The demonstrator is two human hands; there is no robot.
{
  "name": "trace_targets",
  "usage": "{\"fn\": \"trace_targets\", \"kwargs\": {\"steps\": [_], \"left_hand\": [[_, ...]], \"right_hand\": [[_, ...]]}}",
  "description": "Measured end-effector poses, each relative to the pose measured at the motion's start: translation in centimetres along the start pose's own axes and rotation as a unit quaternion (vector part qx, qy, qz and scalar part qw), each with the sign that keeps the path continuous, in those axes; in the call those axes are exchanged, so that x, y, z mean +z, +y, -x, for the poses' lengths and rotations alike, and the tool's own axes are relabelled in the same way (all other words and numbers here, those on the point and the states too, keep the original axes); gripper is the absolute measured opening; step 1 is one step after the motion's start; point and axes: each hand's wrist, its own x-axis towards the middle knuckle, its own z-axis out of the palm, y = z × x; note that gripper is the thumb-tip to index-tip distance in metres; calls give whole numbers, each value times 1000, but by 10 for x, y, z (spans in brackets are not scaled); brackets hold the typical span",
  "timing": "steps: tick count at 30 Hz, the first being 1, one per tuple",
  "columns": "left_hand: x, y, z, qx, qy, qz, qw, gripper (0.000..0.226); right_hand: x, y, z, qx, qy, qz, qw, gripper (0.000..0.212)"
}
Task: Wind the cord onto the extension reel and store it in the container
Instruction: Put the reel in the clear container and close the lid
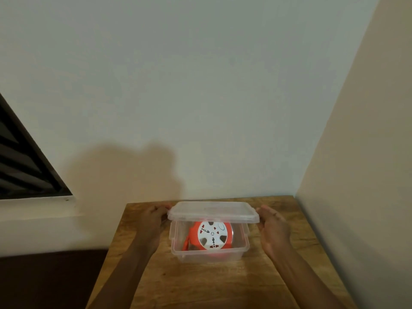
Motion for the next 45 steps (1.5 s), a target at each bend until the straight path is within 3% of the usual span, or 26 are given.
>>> {"fn": "trace_targets", "kwargs": {"steps": [2, 5, 9, 15, 22, 30, 34, 45], "left_hand": [[0, -15, -1, -24, -6, -19, 1000, 15], [6, -35, -4, -34, -10, -102, 994, 23], [9, -48, -9, 17, 31, -192, 981, 25], [10, -60, -12, 69, 67, -265, 960, 15], [14, -69, -6, 90, 66, -326, 939, 28], [9, -86, 6, 121, 48, -308, 943, 23], [12, -86, 7, 111, 59, -289, 949, 23], [18, -87, 1, 59, 73, -265, 960, 28]], "right_hand": [[-1, 8, -10, -12, -6, 52, 999, 25], [0, 21, -20, -77, -37, 191, 978, 25], [4, 35, -22, -150, -87, 289, 941, 27], [-2, 56, -27, -186, -86, 373, 905, 28], [-12, 63, -24, -201, -95, 352, 909, 20], [-17, 70, -26, -194, -60, 362, 910, 20], [-13, 71, -24, -177, -57, 339, 922, 12], [-11, 66, -19, -163, -65, 363, 915, 17]]}}
